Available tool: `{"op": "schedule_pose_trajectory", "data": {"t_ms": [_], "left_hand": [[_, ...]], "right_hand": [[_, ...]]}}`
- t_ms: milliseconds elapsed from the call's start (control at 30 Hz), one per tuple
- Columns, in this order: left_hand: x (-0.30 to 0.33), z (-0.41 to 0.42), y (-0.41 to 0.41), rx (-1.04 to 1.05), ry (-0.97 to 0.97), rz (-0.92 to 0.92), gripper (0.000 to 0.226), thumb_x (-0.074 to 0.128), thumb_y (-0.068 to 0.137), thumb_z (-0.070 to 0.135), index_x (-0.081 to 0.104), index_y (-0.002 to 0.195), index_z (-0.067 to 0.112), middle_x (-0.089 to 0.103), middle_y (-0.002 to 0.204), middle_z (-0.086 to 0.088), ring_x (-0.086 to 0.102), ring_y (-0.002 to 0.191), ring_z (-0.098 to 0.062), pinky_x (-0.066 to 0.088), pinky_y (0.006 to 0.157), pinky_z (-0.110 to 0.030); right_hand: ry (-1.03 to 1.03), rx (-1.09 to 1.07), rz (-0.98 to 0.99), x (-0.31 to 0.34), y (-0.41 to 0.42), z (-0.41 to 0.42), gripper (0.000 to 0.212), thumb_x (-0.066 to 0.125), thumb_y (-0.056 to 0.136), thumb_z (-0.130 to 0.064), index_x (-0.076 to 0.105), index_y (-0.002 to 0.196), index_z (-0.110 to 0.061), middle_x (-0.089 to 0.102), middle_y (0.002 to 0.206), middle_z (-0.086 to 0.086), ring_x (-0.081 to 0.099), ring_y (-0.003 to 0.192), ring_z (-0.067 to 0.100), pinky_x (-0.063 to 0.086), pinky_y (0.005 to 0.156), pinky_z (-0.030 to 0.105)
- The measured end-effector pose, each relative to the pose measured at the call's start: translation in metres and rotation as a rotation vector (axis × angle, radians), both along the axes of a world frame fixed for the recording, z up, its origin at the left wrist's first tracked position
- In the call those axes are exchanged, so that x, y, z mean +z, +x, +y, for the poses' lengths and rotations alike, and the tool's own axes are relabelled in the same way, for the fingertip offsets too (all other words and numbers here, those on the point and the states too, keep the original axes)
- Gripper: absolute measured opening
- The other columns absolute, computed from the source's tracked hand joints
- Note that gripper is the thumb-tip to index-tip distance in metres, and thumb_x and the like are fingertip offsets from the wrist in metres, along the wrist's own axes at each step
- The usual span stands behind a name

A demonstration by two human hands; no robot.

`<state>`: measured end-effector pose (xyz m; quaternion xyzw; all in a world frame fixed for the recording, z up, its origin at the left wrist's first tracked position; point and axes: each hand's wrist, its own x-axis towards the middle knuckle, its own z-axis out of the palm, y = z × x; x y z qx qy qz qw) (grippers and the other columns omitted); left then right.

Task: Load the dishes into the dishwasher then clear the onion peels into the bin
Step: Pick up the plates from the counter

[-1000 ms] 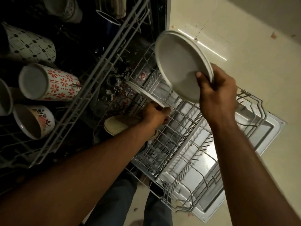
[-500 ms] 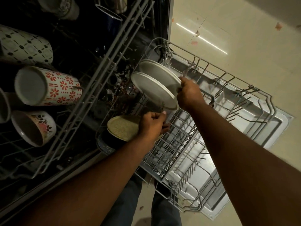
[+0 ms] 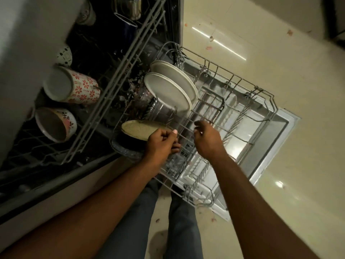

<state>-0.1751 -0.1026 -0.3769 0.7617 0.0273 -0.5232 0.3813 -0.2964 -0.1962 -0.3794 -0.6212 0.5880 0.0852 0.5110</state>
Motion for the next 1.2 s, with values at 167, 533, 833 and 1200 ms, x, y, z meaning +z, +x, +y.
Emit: {"op": "schedule_pose_trajectory", "data": {"t_ms": [167,533,833,1200], "left_hand": [[0.077,0.049,-0.014,-0.114,-0.023,-0.049,0.017,0.066,0.102,0.026,0.063,0.096,0.011,0.072,0.081,-0.007,0.073,0.074,-0.019,0.060,0.064,-0.026],[0.285,0.093,-0.009,-0.036,-0.261,-0.159,0.013,0.059,0.105,0.019,0.065,0.101,0.008,0.076,0.087,-0.010,0.075,0.076,-0.019,0.059,0.064,-0.023],[0.397,0.141,0.030,0.300,-0.443,-0.286,0.035,0.062,0.098,0.032,0.063,0.113,0.001,0.076,0.092,-0.019,0.075,0.081,-0.034,0.064,0.080,-0.049],[0.446,0.252,0.093,0.623,-0.494,-0.458,0.029,0.062,0.101,0.031,0.066,0.112,0.004,0.076,0.097,-0.012,0.076,0.086,-0.023,0.062,0.072,-0.028]], "right_hand": [[-0.042,-0.116,-0.188,0.090,-0.011,0.053,0.033,0.050,0.109,-0.015,0.059,0.140,-0.020,0.067,0.135,-0.003,0.066,0.108,0.008,0.058,0.093,0.032],[-0.267,0.110,-0.506,0.287,0.030,0.082,0.035,0.049,0.107,-0.012,0.063,0.137,-0.024,0.069,0.132,-0.009,0.062,0.115,-0.001,0.049,0.101,0.021],[-0.367,0.419,-0.737,0.382,0.108,0.097,0.033,0.044,0.110,-0.019,0.062,0.135,-0.031,0.067,0.132,-0.016,0.064,0.117,0.000,0.056,0.100,0.032],[-0.353,0.812,-0.873,0.432,0.196,0.195,0.032,0.045,0.110,-0.020,0.063,0.135,-0.030,0.067,0.131,-0.014,0.066,0.115,0.002,0.056,0.101,0.031]]}}
